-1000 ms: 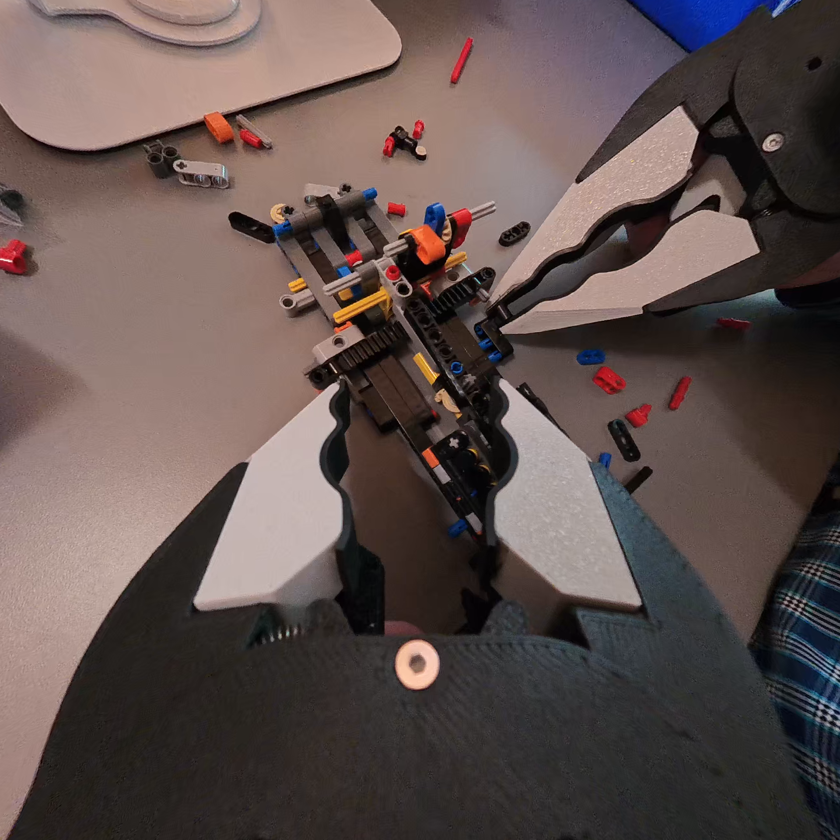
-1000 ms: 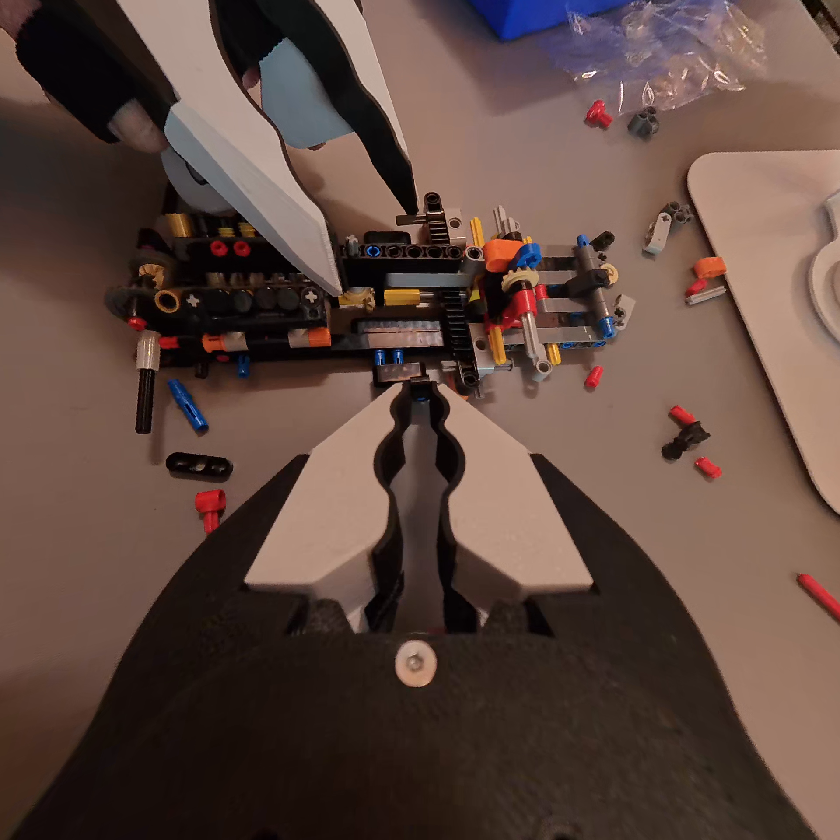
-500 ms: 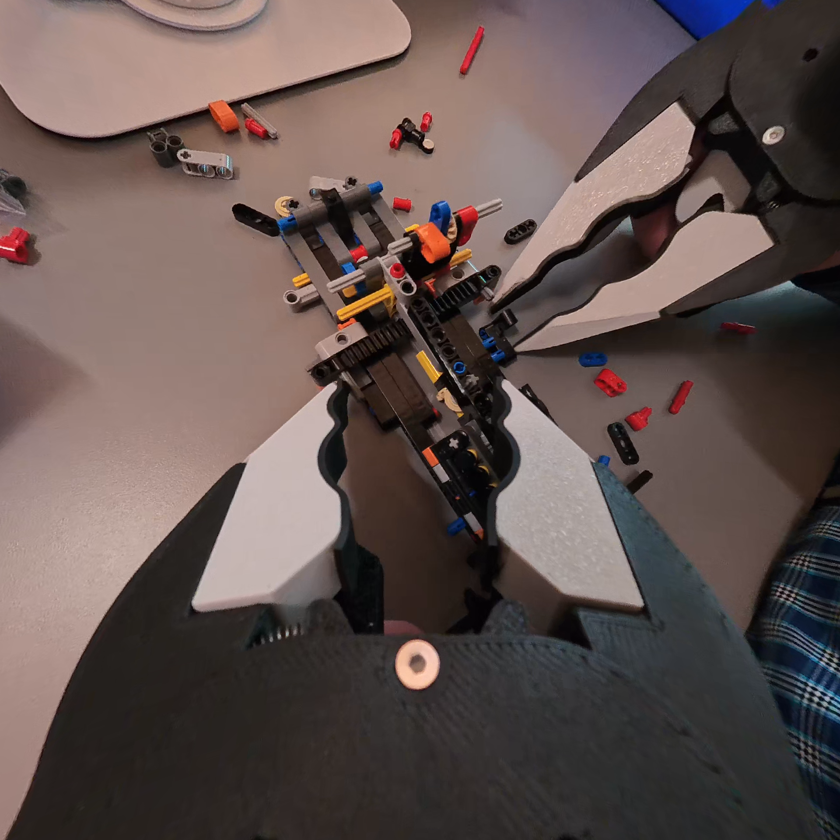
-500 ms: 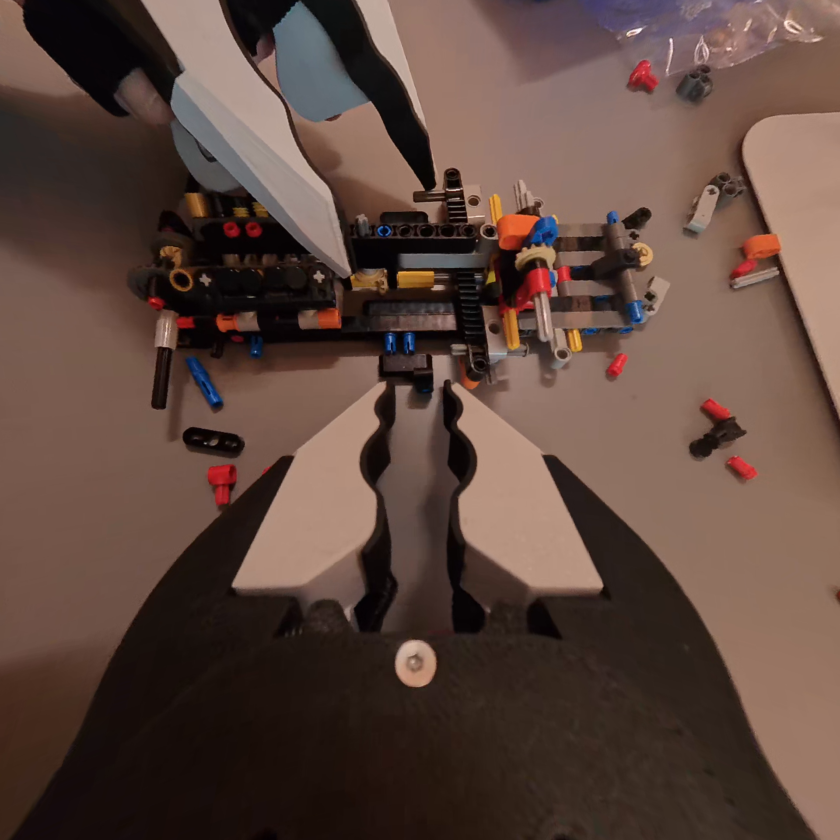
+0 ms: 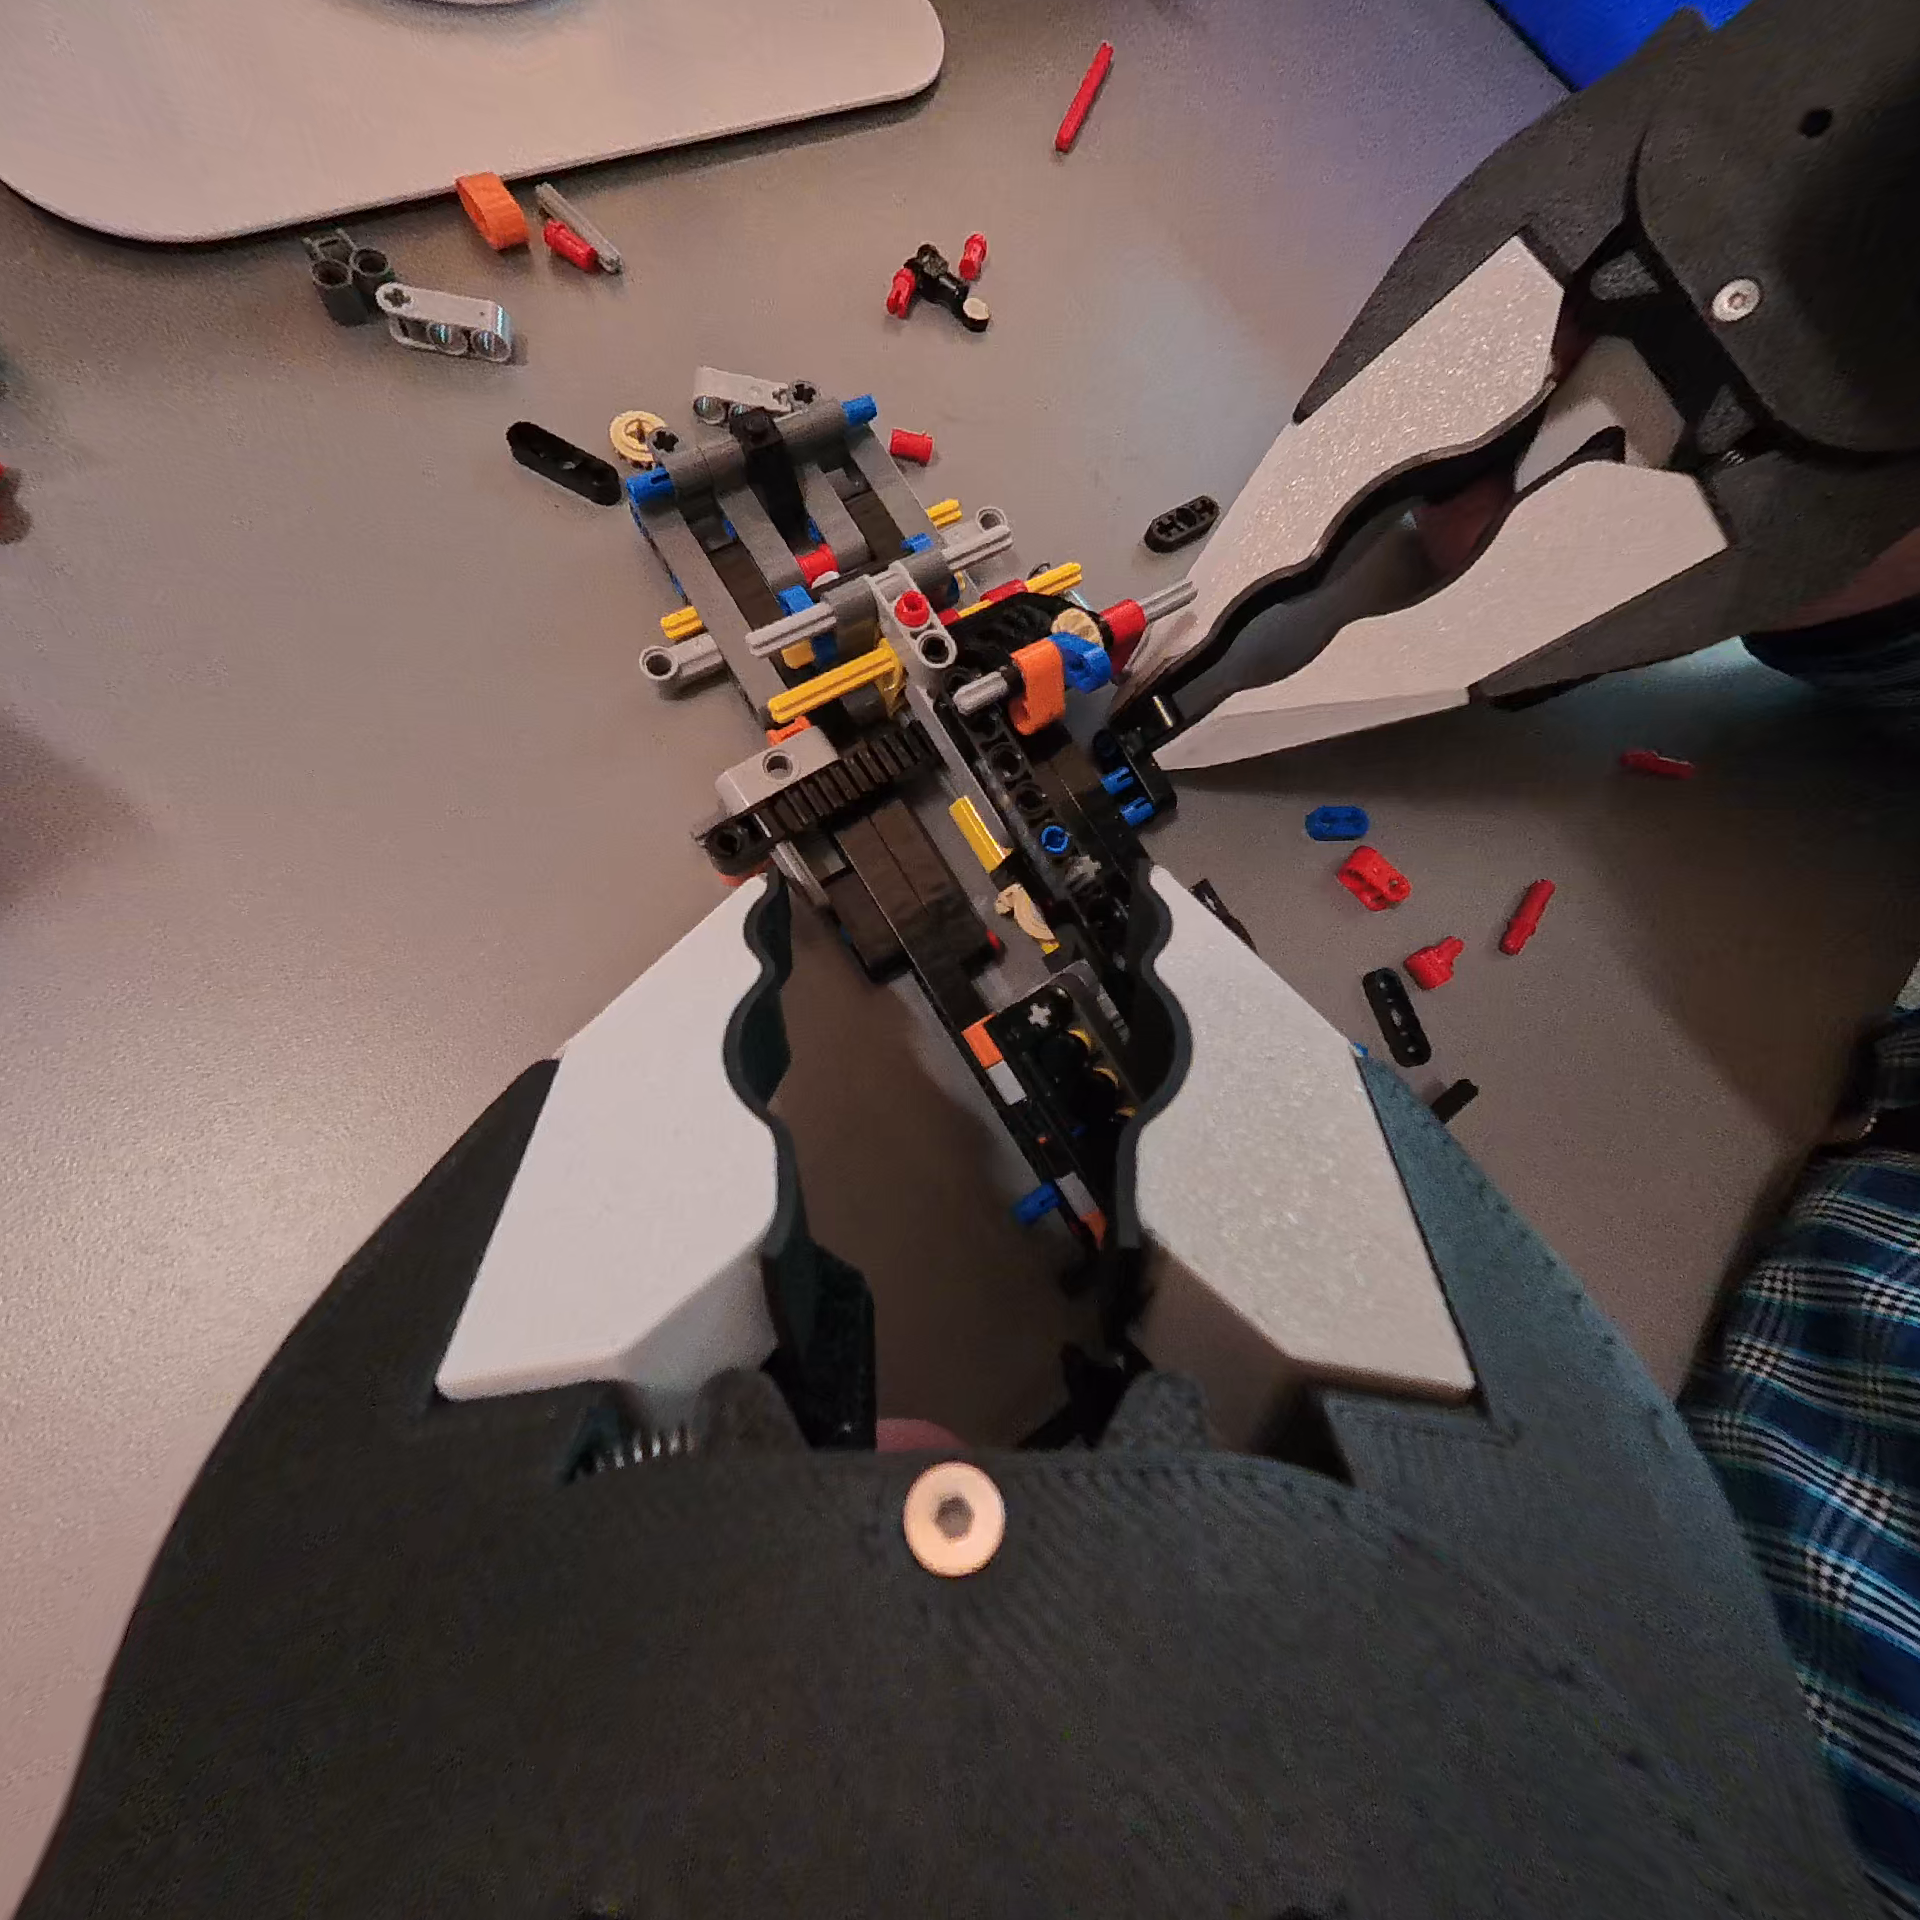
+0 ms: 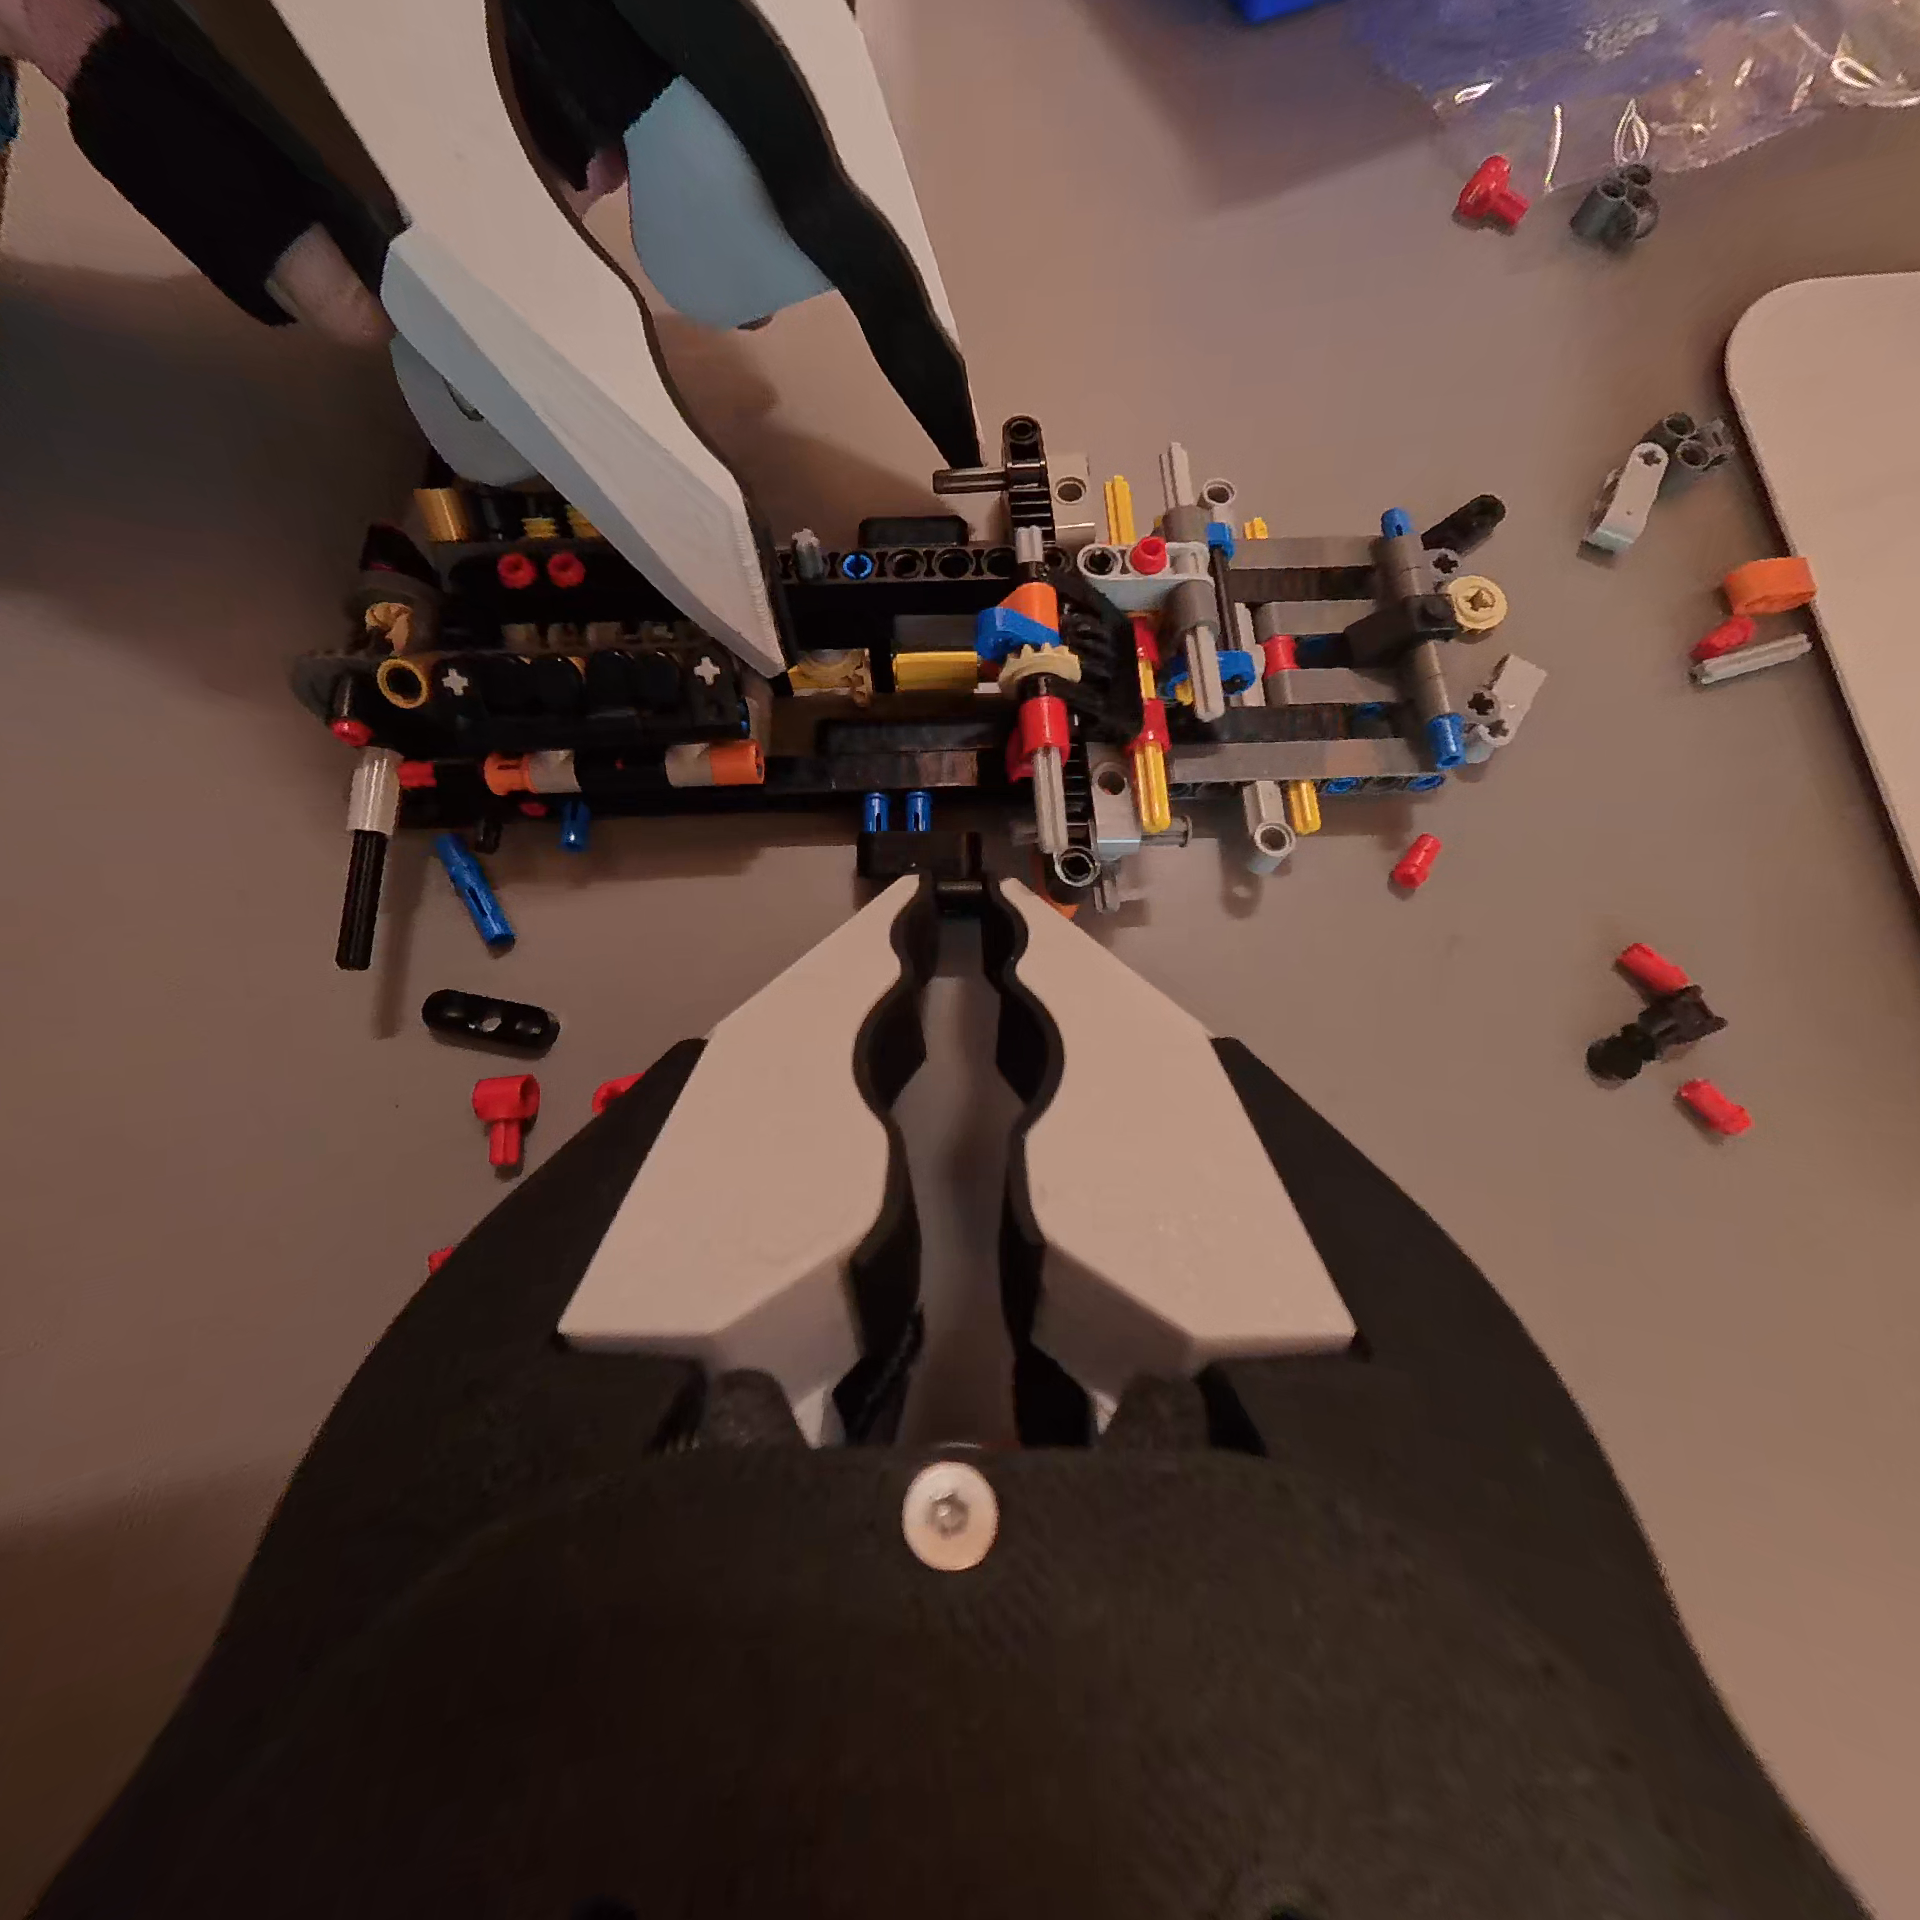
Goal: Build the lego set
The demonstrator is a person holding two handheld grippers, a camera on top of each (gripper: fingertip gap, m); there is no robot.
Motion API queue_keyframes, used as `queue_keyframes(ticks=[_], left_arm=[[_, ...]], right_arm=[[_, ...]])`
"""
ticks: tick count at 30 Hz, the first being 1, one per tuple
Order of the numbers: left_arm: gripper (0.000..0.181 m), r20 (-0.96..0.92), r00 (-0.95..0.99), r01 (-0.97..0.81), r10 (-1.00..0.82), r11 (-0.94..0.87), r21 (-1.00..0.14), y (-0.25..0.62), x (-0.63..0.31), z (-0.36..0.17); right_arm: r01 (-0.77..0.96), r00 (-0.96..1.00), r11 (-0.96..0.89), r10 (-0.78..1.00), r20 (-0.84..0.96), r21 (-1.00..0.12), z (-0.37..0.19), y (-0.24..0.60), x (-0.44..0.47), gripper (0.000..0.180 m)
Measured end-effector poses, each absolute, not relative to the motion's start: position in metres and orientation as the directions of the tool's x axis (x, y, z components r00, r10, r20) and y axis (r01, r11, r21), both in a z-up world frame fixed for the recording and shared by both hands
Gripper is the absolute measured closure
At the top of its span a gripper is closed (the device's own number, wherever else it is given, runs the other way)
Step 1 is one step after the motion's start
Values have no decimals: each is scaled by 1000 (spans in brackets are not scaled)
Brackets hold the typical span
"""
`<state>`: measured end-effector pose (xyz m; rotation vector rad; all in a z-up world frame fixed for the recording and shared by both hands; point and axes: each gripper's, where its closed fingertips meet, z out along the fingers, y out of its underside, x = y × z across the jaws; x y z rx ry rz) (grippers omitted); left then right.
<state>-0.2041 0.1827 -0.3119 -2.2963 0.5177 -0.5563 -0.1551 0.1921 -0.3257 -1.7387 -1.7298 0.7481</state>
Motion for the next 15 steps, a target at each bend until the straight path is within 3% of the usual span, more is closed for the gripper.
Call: queue_keyframes(ticks=[15], left_arm=[[115, 280, 827, -166, -488, -686, -708, 183, -202, -314]], right_arm=[[729, 19, -113, 989, -146, -676, -326, 193, -155, 177]])
